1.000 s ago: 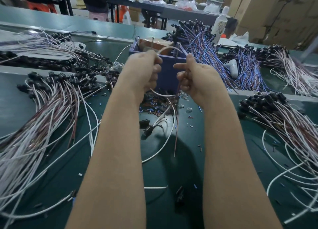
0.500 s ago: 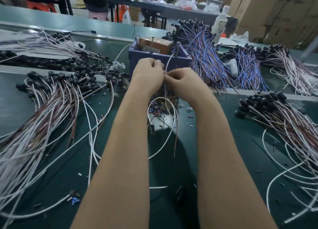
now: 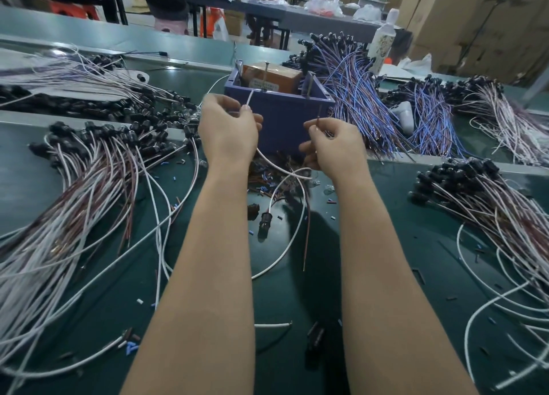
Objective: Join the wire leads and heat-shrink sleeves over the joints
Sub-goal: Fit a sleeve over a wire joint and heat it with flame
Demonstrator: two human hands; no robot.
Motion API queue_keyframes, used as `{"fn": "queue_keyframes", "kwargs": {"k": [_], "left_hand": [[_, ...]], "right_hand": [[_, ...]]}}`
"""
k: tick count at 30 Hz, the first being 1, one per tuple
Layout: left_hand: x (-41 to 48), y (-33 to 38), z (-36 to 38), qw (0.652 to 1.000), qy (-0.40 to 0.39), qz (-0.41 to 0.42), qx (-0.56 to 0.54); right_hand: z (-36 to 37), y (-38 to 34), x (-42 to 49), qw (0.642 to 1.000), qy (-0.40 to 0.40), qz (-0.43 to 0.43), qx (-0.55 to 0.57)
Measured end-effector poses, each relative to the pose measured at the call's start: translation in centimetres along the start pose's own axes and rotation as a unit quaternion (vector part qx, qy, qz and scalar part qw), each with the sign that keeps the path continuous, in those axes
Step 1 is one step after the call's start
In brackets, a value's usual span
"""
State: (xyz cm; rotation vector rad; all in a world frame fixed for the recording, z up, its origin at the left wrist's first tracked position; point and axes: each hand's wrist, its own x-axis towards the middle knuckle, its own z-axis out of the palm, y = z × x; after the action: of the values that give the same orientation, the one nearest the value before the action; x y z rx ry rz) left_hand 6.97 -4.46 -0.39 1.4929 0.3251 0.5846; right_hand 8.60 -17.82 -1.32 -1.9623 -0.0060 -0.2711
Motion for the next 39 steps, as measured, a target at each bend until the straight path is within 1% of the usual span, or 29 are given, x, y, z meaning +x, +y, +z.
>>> {"fn": "queue_keyframes", "kwargs": {"k": [5,7,10,12,14,17,22,31,39], "left_hand": [[-0.2,0.4,0.2,0.996,-0.051,-0.046,-0.05],[-0.3,0.3,0.5,0.993,-0.069,-0.059,-0.07],[-0.4,0.2,0.7,0.989,-0.087,-0.069,-0.094],[-0.4,0.0,0.7,0.988,-0.081,-0.074,-0.109],[-0.3,0.0,0.7,0.985,-0.066,-0.078,-0.137],[-0.3,0.0,0.7,0.981,-0.05,-0.077,-0.174],[-0.4,-0.2,1.2,0.978,-0.084,-0.079,-0.175],[-0.6,-0.7,1.4,0.974,-0.108,-0.079,-0.184],[-0.5,-0.8,1.4,0.973,-0.106,-0.08,-0.187]], "right_hand": [[0.5,0.5,0.3,0.999,0.021,0.012,0.046],[0.7,0.5,0.1,0.998,0.05,-0.007,0.031],[0.7,0.4,-0.3,0.992,0.116,-0.046,0.0],[0.7,0.3,-0.3,0.989,0.131,-0.064,0.014],[0.8,0.0,-0.2,0.989,0.121,-0.074,0.028],[1.0,-0.2,-0.2,0.992,0.087,-0.087,0.018],[1.2,-0.1,-0.4,0.996,0.047,-0.075,0.031],[1.1,0.0,-0.1,0.992,0.096,-0.049,0.073],[1.4,0.1,0.2,0.992,0.089,-0.053,0.074]]}}
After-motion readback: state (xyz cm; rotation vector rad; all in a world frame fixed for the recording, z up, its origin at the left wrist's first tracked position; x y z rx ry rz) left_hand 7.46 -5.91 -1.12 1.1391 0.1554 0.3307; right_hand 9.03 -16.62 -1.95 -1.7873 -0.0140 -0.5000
